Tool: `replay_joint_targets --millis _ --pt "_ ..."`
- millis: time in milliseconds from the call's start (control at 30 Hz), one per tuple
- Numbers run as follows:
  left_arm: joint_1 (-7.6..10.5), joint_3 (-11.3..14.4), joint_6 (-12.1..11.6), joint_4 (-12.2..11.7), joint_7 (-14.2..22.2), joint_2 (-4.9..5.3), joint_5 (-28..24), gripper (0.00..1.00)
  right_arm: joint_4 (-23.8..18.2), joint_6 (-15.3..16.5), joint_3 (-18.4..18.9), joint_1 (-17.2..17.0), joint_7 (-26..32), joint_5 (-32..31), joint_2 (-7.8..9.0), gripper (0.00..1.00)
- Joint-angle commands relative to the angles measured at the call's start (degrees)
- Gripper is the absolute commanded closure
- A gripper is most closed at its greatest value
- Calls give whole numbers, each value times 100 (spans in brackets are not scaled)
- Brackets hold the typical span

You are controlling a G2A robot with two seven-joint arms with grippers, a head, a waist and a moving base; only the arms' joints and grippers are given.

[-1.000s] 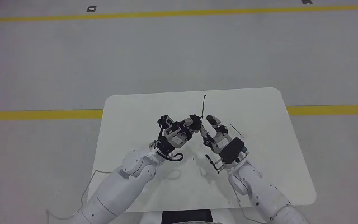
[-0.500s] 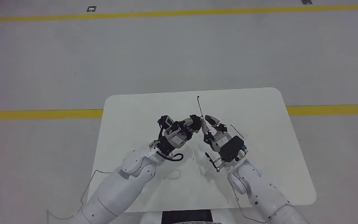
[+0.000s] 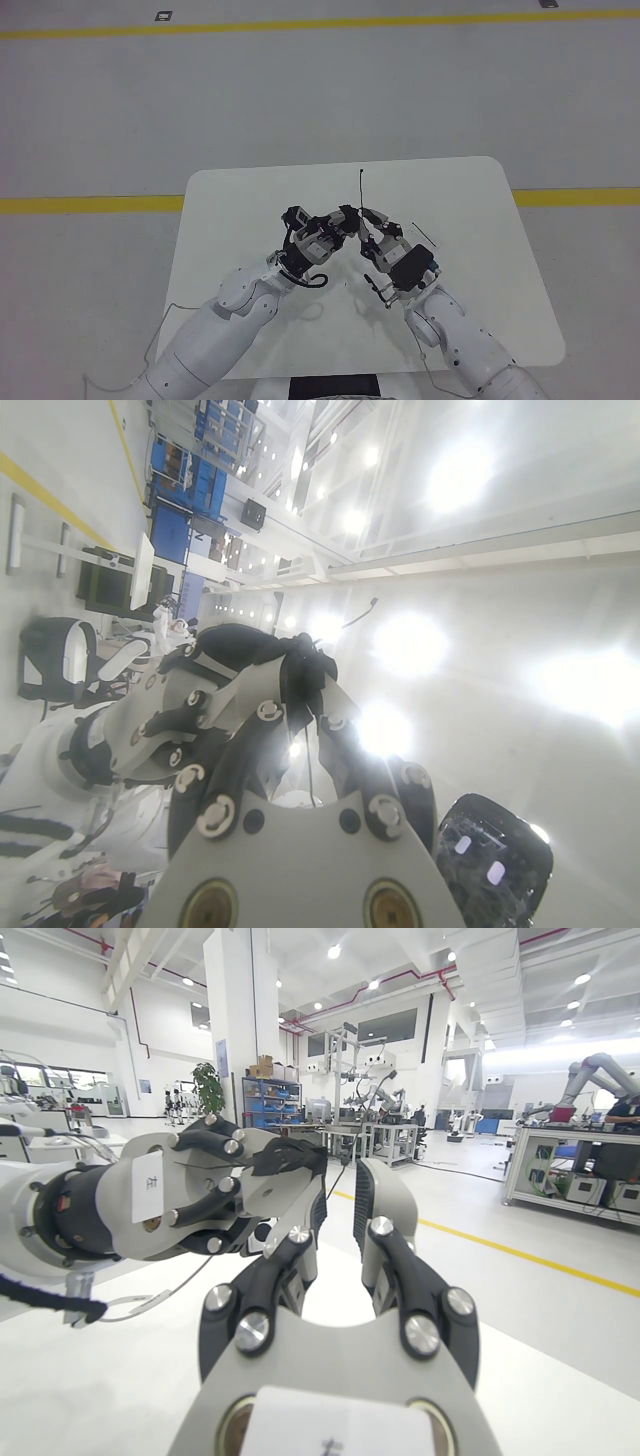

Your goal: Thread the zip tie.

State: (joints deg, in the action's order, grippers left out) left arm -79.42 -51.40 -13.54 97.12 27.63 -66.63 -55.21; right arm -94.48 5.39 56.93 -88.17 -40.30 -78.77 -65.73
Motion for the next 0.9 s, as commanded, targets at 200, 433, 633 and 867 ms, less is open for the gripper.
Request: replay_joint_targets --millis 200,433,633,867 --pt "0 0 0 0 0 0 0 100 -5 17 31 -8 0 -56 -36 98" --pt "0 0 0 0 0 0 0 100 -9 20 77 -35 34 -130 -59 100" --pt "0 0 0 0 0 0 0 100 47 73 128 -67 88 -186 -71 100" --pt "0 0 0 0 0 0 0 100 144 117 186 -113 195 -234 -83 100"
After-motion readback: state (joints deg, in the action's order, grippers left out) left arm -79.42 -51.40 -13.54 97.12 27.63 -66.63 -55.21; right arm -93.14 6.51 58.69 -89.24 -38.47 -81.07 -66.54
